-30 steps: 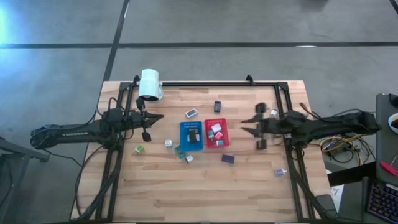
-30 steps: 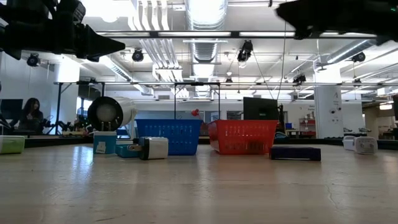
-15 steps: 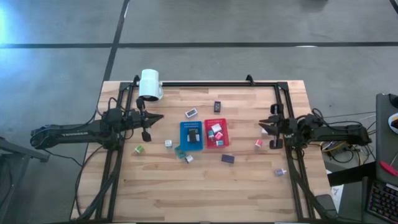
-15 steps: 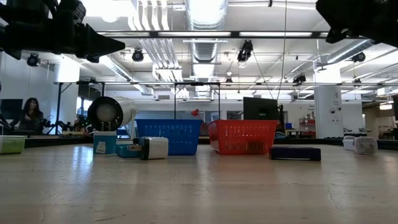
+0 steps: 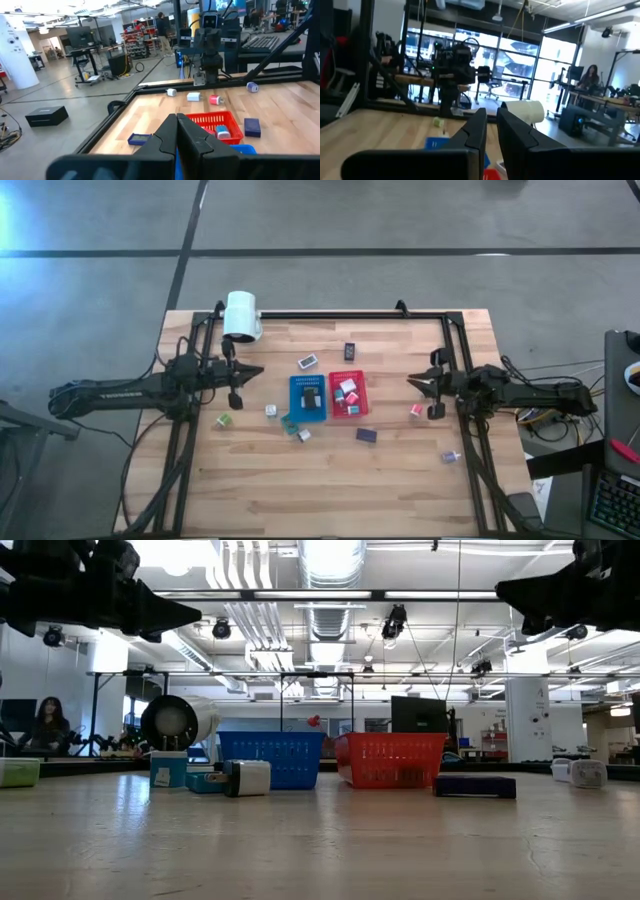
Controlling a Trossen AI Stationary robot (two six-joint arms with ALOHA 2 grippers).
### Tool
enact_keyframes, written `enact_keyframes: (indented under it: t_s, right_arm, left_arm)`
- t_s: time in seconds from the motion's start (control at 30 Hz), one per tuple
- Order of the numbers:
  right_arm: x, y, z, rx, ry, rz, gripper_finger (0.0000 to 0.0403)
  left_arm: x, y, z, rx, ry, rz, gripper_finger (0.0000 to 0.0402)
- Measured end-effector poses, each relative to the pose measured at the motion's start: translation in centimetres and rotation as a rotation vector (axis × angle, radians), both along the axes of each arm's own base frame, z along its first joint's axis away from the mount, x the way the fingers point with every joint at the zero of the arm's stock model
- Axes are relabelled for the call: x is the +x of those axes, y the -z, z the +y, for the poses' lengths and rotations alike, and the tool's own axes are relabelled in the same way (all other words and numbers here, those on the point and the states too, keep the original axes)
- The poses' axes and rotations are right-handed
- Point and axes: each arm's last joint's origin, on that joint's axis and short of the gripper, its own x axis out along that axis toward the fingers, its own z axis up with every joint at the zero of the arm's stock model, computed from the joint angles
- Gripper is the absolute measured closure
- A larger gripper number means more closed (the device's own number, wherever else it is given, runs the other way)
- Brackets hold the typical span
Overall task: Pick & Place Office items
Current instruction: Put the bottom dark blue digital clock into the blue bin
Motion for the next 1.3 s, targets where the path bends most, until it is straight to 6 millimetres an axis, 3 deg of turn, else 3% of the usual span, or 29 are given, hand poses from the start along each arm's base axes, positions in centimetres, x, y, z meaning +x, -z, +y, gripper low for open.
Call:
enact_keyframes:
  t_s: [0.53, 1.3]
  right_arm:
    - [0.2, 0.7, -0.3, 0.02, 0.007, 0.069, 0.0365]
    - [0.5, 1.0, -0.4, 0.027, 0.016, 0.101, 0.0365]
  left_arm:
    - [0.7, 0.5, 0.1, 0.064, 0.027, 0.071, 0.039]
    - [0.9, 0.2, 0.1, 0.104, 0.02, 0.042, 0.039]
